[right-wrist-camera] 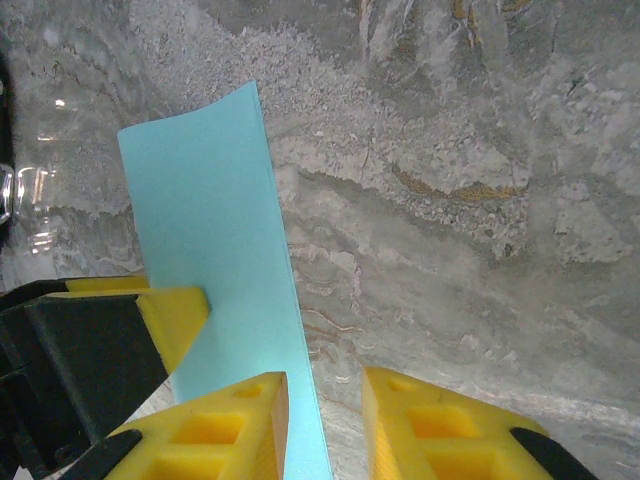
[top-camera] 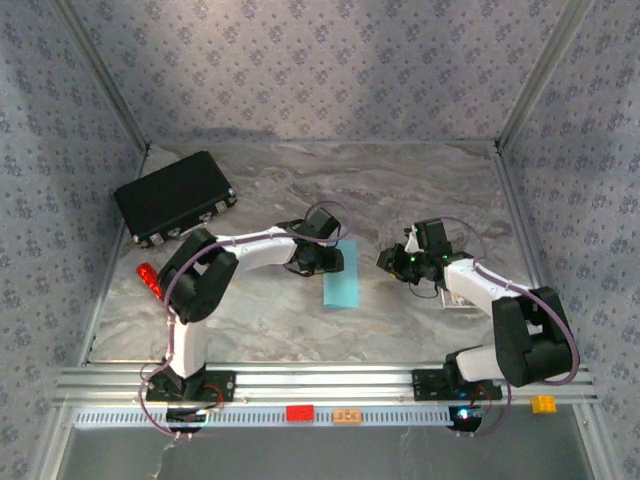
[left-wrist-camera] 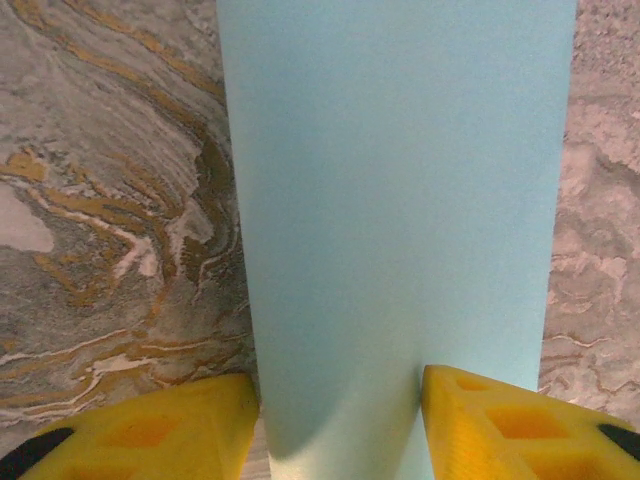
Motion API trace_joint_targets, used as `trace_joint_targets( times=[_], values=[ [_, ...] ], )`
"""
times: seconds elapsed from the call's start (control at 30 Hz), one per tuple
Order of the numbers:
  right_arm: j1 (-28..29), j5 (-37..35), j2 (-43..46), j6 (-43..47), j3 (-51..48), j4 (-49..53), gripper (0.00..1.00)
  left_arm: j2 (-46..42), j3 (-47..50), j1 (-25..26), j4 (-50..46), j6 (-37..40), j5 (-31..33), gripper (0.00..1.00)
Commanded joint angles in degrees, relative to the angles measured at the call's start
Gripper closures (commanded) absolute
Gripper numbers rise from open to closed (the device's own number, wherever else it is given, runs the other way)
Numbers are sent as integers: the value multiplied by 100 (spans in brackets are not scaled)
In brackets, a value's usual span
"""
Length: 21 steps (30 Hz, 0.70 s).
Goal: Fold a paper plane with a square sheet of paper (pick it up from the middle)
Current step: First fold the square sheet of paper in half at the center of the table.
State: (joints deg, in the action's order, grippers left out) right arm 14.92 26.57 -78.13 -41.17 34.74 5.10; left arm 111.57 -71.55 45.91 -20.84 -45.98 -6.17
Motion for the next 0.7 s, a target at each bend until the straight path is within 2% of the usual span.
trace_joint_targets(
  times=[0.0,0.67],
  values=[
    [35,77,-75,4,1,36,73,487,229,-52,-421,1,482,53],
    [67,92,-139,-1,33,27,73,600,159,-51,-486,71,539,50]
  ],
)
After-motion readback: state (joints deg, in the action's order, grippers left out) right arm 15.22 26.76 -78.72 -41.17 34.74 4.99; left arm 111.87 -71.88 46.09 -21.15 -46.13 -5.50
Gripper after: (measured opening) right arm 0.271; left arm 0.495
